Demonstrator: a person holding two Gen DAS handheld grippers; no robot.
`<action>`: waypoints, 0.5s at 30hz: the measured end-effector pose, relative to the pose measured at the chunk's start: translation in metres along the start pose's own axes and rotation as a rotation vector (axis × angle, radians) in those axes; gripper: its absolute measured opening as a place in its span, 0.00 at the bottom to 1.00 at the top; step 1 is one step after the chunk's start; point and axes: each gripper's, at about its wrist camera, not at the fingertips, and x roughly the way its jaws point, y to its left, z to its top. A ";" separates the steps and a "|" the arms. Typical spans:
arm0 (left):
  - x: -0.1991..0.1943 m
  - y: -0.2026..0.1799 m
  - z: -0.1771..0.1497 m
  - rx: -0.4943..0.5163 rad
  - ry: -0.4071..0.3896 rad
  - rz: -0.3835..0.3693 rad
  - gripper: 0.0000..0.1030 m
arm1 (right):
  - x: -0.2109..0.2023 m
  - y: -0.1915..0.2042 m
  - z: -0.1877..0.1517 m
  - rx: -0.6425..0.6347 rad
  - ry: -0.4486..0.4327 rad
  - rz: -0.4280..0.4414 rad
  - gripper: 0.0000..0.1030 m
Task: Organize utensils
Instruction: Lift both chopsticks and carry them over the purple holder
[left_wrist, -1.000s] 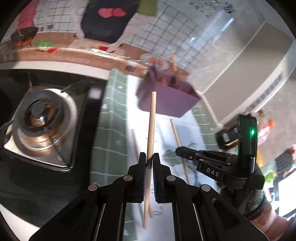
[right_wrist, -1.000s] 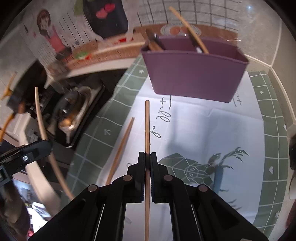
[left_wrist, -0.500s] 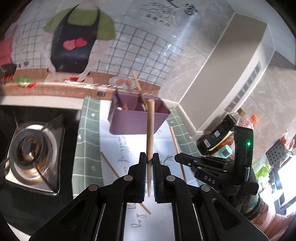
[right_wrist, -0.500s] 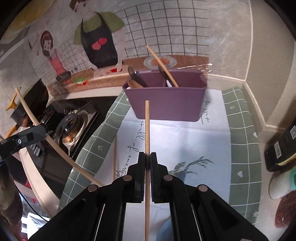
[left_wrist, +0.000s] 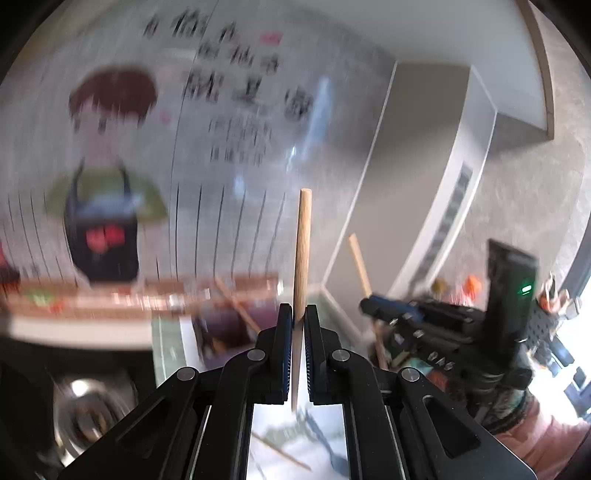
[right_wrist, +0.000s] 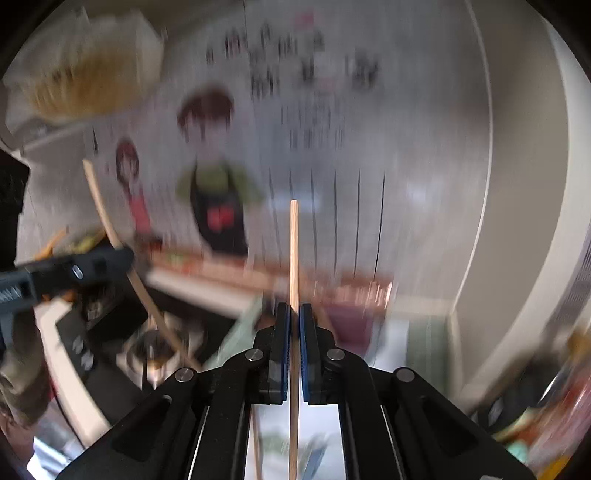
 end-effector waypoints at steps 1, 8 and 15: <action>-0.001 -0.002 0.010 0.013 -0.017 0.009 0.06 | -0.003 -0.001 0.014 -0.012 -0.040 -0.007 0.04; 0.016 -0.005 0.058 0.029 -0.108 0.093 0.06 | 0.018 -0.015 0.064 -0.027 -0.138 -0.013 0.04; 0.064 0.015 0.041 0.010 0.017 0.117 0.07 | 0.045 -0.030 0.047 -0.002 -0.069 0.007 0.04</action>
